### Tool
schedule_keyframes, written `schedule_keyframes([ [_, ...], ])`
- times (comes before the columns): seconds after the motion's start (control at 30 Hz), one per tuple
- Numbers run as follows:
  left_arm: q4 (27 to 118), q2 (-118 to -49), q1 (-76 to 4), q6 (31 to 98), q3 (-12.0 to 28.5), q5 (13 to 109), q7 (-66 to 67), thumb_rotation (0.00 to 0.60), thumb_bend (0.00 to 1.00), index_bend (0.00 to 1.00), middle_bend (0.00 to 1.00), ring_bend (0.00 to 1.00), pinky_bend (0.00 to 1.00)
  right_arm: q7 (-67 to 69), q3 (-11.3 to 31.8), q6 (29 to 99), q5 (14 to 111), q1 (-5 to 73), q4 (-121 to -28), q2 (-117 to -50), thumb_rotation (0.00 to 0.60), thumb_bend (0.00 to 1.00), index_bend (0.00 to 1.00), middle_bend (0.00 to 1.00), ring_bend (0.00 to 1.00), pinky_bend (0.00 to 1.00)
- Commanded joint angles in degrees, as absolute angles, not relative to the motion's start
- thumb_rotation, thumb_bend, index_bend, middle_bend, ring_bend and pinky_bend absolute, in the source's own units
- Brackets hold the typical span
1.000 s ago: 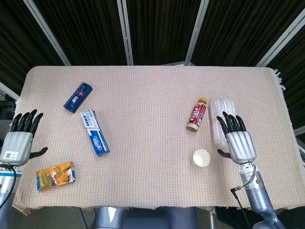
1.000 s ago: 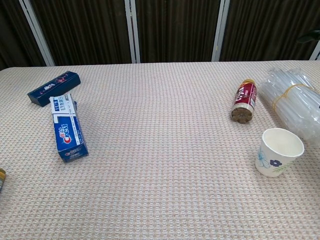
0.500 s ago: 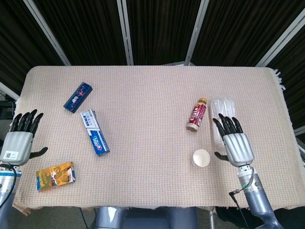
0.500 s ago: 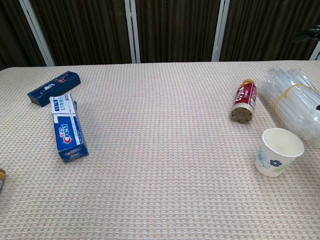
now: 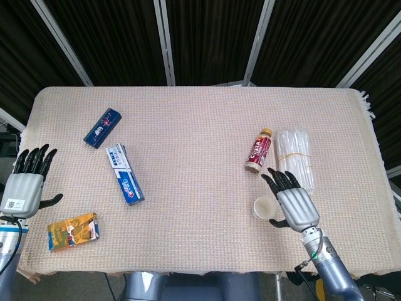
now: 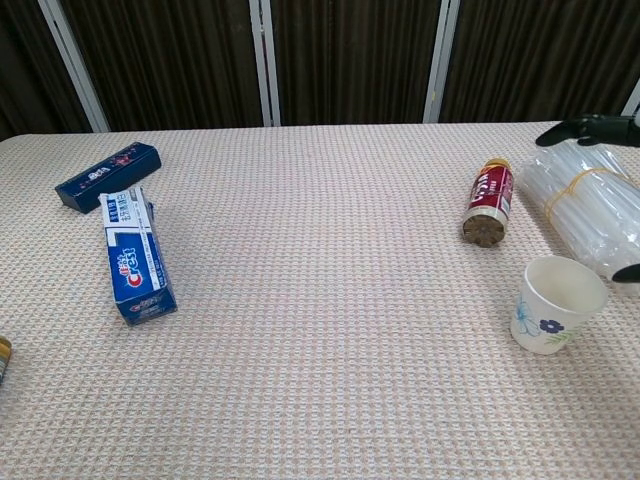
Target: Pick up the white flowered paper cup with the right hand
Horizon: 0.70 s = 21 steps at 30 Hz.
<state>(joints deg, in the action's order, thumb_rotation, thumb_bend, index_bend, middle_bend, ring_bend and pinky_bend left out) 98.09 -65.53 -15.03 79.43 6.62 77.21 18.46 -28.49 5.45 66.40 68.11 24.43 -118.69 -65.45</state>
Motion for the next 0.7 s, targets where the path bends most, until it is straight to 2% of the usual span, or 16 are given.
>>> schedule_keyframes([
  [0.03, 98.11, -65.52, -15.04, 79.42, 6.63, 77.20, 18.44, 0.600, 0.01, 0.00, 0.00, 0.00, 0.00, -30.10, 4.49, 65.83, 68.25, 25.08, -118.15, -67.35, 0.600, 0.09, 0.17, 0.00, 0.00, 0.00],
  [0.2, 98.12, -65.49, -15.04, 79.40, 6.61, 77.19, 18.53, 0.600, 0.01, 0.00, 0.00, 0.00, 0.00, -32.66, 3.91, 64.07, 64.17, 26.46, -116.74, -70.02, 0.600, 0.09, 0.15, 0.00, 0.00, 0.00],
  [0.37, 98.10, -65.50, -15.07, 79.35, 6.62, 77.17, 18.54, 0.600, 0.01, 0.00, 0.00, 0.00, 0.00, -34.77, 3.82, 63.39, 59.90, 27.69, -114.57, -72.47, 0.600, 0.10, 0.16, 0.00, 0.00, 0.00],
  [0.7, 98.11, -65.47, -15.08, 79.32, 6.61, 77.17, 18.54, 0.600, 0.01, 0.00, 0.00, 0.00, 0.00, -37.13, 3.52, 64.49, 57.52, 28.79, -110.34, -76.87, 0.600, 0.11, 0.19, 0.00, 0.00, 0.00],
])
